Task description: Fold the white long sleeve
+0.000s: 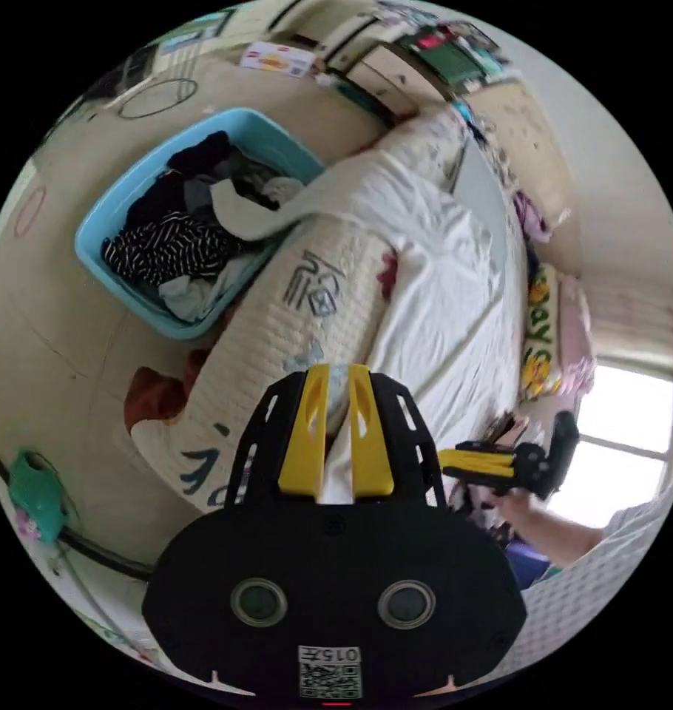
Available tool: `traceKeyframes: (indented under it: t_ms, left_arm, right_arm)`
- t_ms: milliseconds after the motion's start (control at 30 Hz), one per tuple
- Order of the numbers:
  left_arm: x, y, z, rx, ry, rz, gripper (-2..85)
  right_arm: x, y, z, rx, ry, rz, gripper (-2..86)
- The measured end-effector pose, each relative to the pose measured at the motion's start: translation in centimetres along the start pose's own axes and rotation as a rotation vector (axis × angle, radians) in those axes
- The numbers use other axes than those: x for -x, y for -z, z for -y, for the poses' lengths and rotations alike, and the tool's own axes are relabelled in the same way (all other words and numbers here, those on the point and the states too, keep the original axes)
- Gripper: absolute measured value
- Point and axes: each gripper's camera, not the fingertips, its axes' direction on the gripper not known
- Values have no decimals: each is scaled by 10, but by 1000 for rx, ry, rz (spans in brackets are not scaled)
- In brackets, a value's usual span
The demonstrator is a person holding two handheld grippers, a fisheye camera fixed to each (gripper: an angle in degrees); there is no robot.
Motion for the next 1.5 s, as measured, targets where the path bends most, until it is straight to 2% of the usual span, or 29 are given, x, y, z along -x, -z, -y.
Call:
traceKeyframes:
  t_ms: [100,200,333,433,600,733,867,1000,1133,1233,1367,1433,1500]
  left_arm:
    - [67,4,37,-155,289,-267,85]
    - [116,-5,64,-244,461,-362,98]
    - [158,-20,91,-236,572,-351,115]
    - [184,-28,115,-210,581,-255,125]
    - [206,-30,158,-165,405,-18,133]
    - [225,-36,168,-174,393,58,133]
    - [240,-50,163,-172,397,4,93]
    - [230,-36,134,-314,353,-162,9]
    - [202,-1,110,-402,251,-209,-2]
    - [167,38,88,-511,139,-300,-5]
    - [88,84,53,-583,-100,-407,-6]
    - [37,95,31,-555,-253,-455,-6]
    - [-43,98,-12,-475,-495,-475,-7]
  right_arm:
    - [-25,28,35,-42,-154,-31,0]
    - [-20,66,74,-167,-127,-46,17]
    - [1,96,151,-232,-6,-123,63]
    - [7,96,199,-223,17,-204,64]
    - [6,76,231,-150,10,-286,62]
    - [22,66,230,-123,27,-401,54]
    - [31,54,228,-91,47,-495,41]
    - [19,51,208,-139,39,-470,37]
    - [-1,49,192,-118,10,-418,40]
    - [-22,70,162,-183,-52,-262,38]
    - [-54,102,83,-324,-155,-14,19]
    - [-65,111,39,-375,-210,16,15]
    - [-75,119,-9,-420,-260,37,13]
